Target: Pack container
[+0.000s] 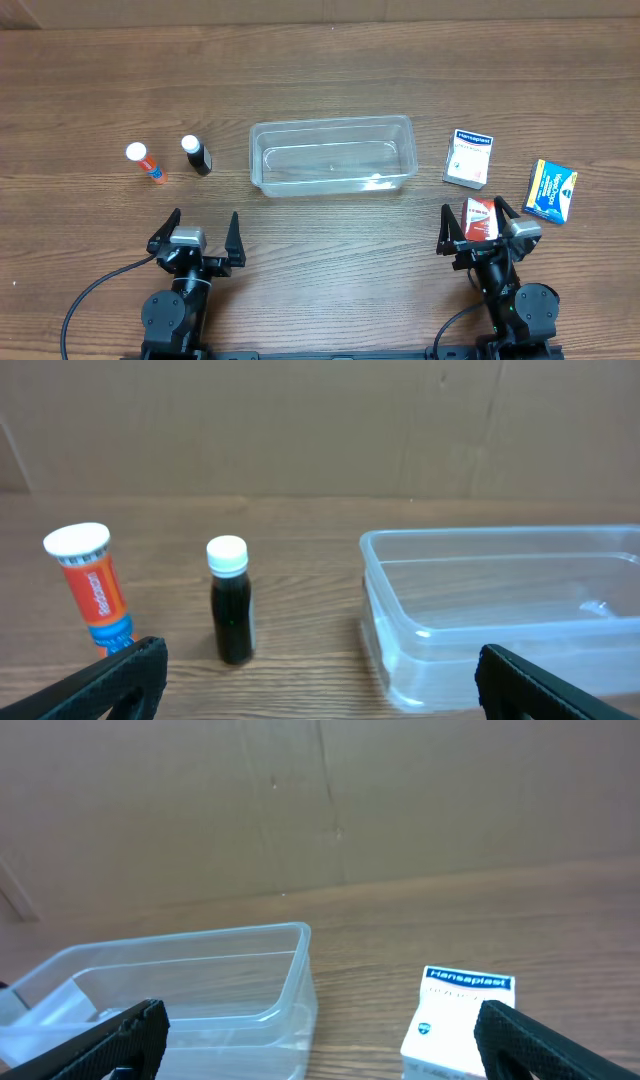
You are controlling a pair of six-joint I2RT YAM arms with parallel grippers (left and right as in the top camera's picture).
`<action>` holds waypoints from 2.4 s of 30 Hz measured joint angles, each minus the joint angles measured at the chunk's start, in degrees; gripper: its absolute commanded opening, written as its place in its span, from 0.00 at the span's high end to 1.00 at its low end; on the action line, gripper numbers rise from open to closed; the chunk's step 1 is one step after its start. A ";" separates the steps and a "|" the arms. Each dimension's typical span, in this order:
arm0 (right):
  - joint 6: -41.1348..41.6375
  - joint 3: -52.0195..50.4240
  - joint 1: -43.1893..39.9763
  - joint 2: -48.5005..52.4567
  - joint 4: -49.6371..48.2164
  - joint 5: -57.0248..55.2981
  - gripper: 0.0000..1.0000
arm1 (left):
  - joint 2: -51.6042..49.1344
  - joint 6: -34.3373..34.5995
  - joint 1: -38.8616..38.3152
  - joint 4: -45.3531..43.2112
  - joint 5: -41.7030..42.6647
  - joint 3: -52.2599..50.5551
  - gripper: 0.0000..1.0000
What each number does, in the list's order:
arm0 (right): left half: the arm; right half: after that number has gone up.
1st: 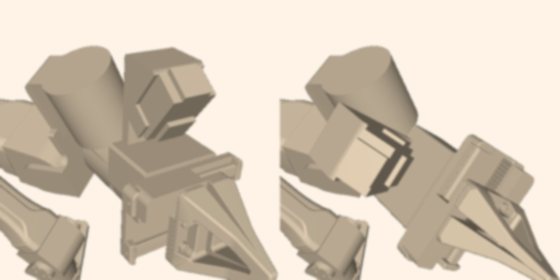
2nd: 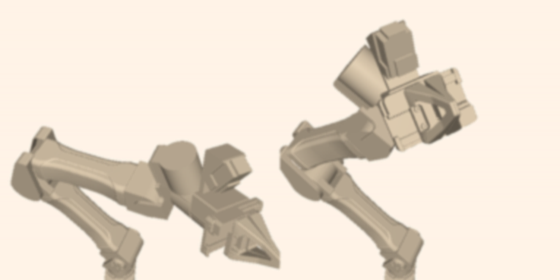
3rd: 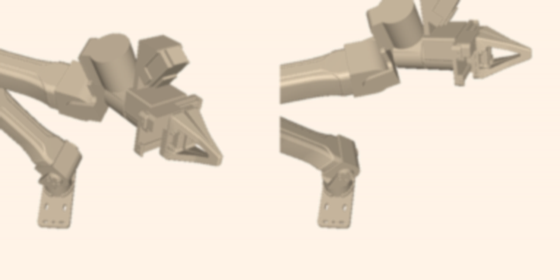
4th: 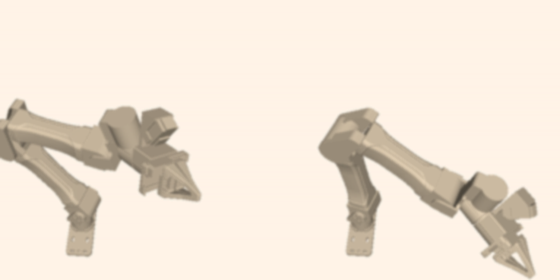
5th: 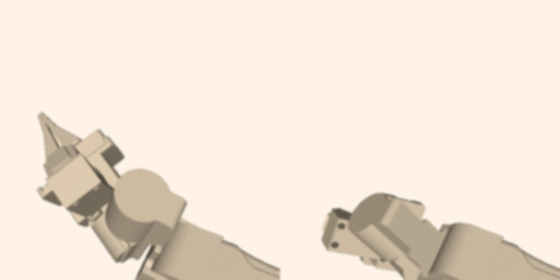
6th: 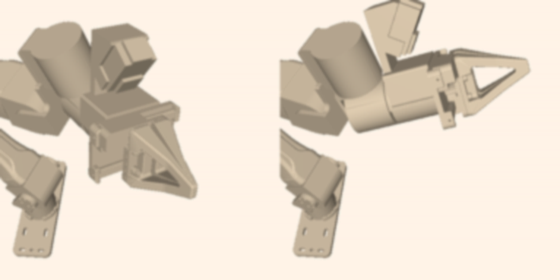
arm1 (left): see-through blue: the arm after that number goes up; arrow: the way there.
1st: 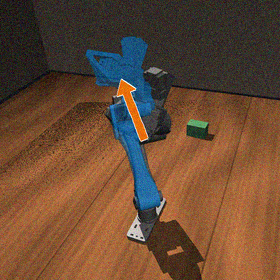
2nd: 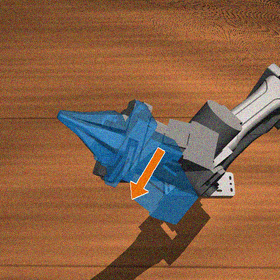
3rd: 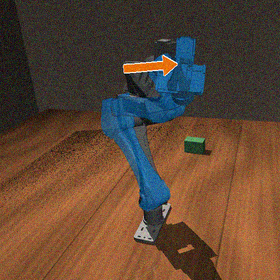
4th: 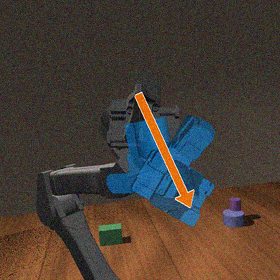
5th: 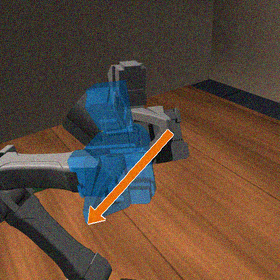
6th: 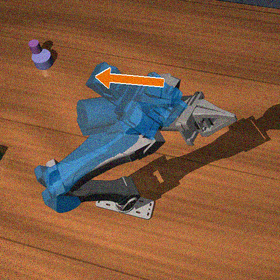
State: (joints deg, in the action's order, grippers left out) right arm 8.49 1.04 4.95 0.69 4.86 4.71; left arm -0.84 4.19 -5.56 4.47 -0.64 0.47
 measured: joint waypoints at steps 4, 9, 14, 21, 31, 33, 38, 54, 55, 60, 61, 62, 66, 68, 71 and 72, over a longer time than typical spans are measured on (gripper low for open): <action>2.32 0.66 0.00 0.42 4.15 -0.04 0.00 | 0.00 4.42 0.00 2.38 -0.04 0.94 0.00; 3.34 7.15 0.00 6.16 7.26 0.00 0.00 | -0.81 5.55 0.00 13.03 -0.72 8.90 0.00; 3.54 19.93 0.00 16.57 14.56 0.02 0.00 | -7.87 5.57 0.00 20.61 -1.84 22.21 0.00; 3.74 42.58 0.00 37.13 35.15 0.22 0.00 | -28.13 5.64 0.00 35.28 -2.25 42.64 0.00; 3.45 62.82 0.00 58.18 59.98 2.73 0.00 | -57.57 5.97 0.00 69.13 3.30 77.24 0.00; 3.45 62.93 0.00 59.93 61.05 2.25 0.00 | -60.76 5.99 0.00 71.89 4.33 80.76 0.00; 3.45 62.93 0.00 62.38 61.86 1.16 0.00 | -70.38 6.27 0.00 76.00 4.00 91.38 0.00; 3.48 62.95 0.00 62.97 62.25 0.81 0.00 | -107.06 6.88 7.50 74.95 0.83 106.53 0.00; 3.45 62.95 0.00 62.97 62.20 0.83 0.00 | -108.10 6.88 7.61 74.77 0.81 106.55 0.00; 3.43 62.95 0.00 62.97 62.20 0.83 0.00 | -113.37 6.88 7.69 73.31 0.81 106.60 0.00; 3.43 62.95 0.00 62.97 62.23 0.83 0.00 | -114.29 6.88 7.69 73.09 0.81 106.60 0.00; 3.48 62.95 0.00 62.97 62.23 0.83 0.00 | -114.86 6.88 7.69 72.89 0.81 106.62 0.00; 3.45 62.95 0.00 62.97 62.20 0.83 0.00 | -118.11 6.86 7.69 71.71 0.81 106.62 0.01; 3.45 62.95 0.00 62.97 62.27 0.83 0.00 | -119.40 6.86 7.69 70.66 0.81 106.64 0.07; 3.45 62.95 0.00 62.97 62.25 0.83 0.00 | -120.89 7.08 7.69 70.34 0.81 106.64 0.20; 3.45 62.95 0.00 62.97 62.23 0.83 0.00 | -121.20 6.97 7.69 70.23 0.79 106.64 0.25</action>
State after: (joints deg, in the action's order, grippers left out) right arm 11.94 63.99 4.95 63.66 67.09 5.54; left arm -122.04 11.16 2.13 74.70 0.14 107.11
